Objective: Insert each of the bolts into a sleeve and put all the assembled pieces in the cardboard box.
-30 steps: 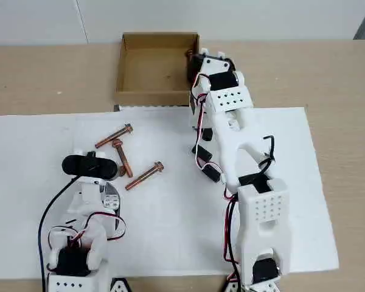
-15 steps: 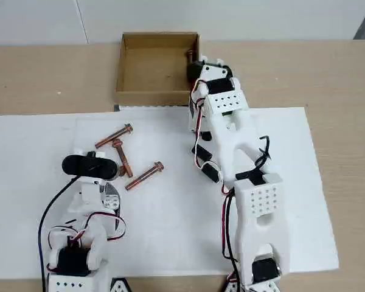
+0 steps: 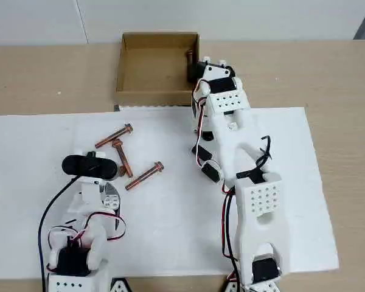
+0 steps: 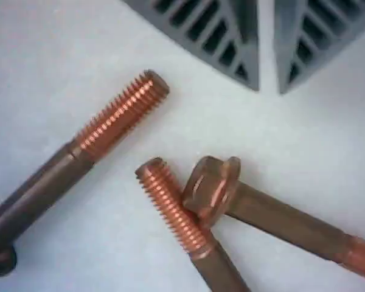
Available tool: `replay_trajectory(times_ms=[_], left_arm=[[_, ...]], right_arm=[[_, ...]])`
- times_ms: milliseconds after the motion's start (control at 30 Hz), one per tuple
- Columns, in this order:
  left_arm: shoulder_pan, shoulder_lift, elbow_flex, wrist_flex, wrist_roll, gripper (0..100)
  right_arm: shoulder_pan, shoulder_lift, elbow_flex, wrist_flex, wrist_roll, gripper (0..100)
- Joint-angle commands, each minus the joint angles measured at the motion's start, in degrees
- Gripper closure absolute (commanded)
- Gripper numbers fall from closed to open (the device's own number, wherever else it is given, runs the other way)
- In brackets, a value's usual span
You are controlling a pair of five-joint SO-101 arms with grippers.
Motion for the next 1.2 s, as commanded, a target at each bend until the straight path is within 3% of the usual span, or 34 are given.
replay_trajectory(times_ms=[0, 267, 533, 933, 1167], left_arm=[[0.1, -0.6, -0.2, 0.0, 0.0, 100], [-0.2, -0.5, -3.1, -0.1, -0.2, 100], [-0.1, -0.1, -10.1, -1.6, -0.4, 100], [0.1, -0.1, -19.2, 8.8, -4.1, 100], [0.5, 2.7, -24.7, 9.3, -4.1, 100]], right_arm=[[-0.2, -6.2, -4.7, 2.6, 0.4, 99.6], [-0.8, -18.5, -5.8, 11.6, 0.2, 99.6], [-0.8, -30.5, -3.2, 12.9, 0.3, 99.6], [-0.4, -55.7, 29.8, 12.2, -0.1, 99.6], [-0.3, -69.9, 49.1, 8.7, -0.1, 99.6]])
